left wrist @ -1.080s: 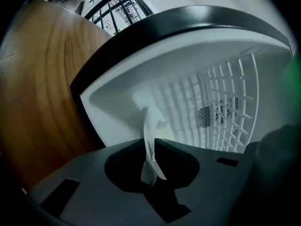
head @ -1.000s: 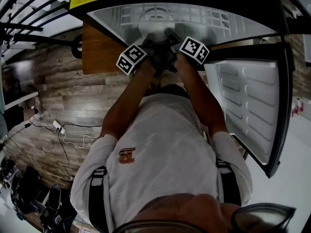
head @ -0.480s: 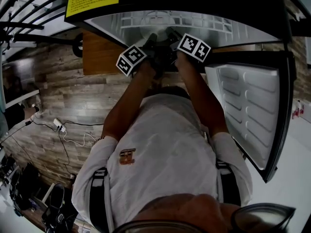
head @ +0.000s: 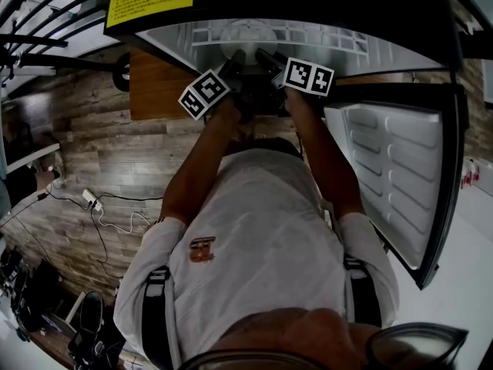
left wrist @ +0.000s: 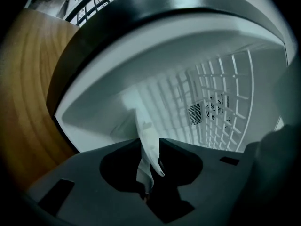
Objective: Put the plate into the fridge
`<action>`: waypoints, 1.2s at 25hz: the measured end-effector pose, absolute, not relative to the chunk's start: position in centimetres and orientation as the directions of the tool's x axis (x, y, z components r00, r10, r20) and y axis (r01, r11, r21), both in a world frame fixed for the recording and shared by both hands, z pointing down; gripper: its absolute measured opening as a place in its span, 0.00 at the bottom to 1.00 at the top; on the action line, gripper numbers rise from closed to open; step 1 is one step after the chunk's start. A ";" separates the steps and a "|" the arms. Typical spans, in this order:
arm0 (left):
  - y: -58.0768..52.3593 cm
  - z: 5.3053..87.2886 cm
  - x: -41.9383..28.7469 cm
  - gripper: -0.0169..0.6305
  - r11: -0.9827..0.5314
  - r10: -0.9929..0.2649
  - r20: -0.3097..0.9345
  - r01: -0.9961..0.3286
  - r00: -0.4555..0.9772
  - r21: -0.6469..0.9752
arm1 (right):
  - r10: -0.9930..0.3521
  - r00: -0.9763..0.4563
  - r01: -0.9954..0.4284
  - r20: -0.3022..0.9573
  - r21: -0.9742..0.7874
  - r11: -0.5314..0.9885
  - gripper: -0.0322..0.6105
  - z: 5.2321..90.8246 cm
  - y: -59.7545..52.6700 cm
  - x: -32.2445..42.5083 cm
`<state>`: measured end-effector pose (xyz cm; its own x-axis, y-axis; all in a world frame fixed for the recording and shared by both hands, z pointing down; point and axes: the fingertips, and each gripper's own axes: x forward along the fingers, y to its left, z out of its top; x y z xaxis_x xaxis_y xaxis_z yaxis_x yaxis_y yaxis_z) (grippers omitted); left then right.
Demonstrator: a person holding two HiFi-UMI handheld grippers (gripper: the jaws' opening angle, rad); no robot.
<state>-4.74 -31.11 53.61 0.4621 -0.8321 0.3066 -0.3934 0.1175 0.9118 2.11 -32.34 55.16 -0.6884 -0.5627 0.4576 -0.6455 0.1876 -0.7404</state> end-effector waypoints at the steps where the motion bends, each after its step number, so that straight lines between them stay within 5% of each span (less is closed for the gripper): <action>1: -31.1 53.7 -4.7 0.20 0.112 -0.832 0.305 -0.399 0.464 0.910 | -0.551 -0.703 -0.638 0.450 -0.742 0.208 0.32 55.1 -32.1 2.0; 17: -31.6 54.3 -5.5 0.20 0.129 -0.837 0.321 -0.411 0.443 0.903 | -0.419 -0.757 -0.653 0.502 -0.584 0.482 0.43 55.1 -28.8 -0.1; 30: -30.9 54.2 -5.3 0.20 0.131 -0.821 0.318 -0.386 0.475 0.913 | -0.464 -0.717 -0.697 0.520 -0.552 0.458 0.39 55.0 -28.7 -0.4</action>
<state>-5.31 -30.92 54.16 0.4747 -0.8207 0.3180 -0.3857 0.1307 0.9133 -0.37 -28.72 55.02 -0.7171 -0.4641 0.5200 -0.6968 0.4585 -0.5516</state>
